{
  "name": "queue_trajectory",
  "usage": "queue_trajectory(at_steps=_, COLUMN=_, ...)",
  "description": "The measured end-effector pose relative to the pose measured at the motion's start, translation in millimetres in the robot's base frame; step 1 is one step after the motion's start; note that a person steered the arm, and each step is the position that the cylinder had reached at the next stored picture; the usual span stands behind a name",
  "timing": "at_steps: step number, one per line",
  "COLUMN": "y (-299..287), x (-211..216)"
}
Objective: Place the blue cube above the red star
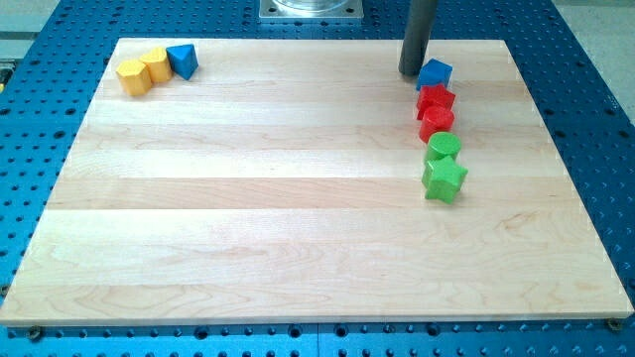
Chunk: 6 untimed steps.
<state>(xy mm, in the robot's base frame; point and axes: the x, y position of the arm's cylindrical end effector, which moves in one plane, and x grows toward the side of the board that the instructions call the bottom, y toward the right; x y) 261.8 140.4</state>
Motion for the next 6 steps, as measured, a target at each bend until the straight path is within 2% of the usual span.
queue_trajectory(at_steps=6, y=0, x=28)
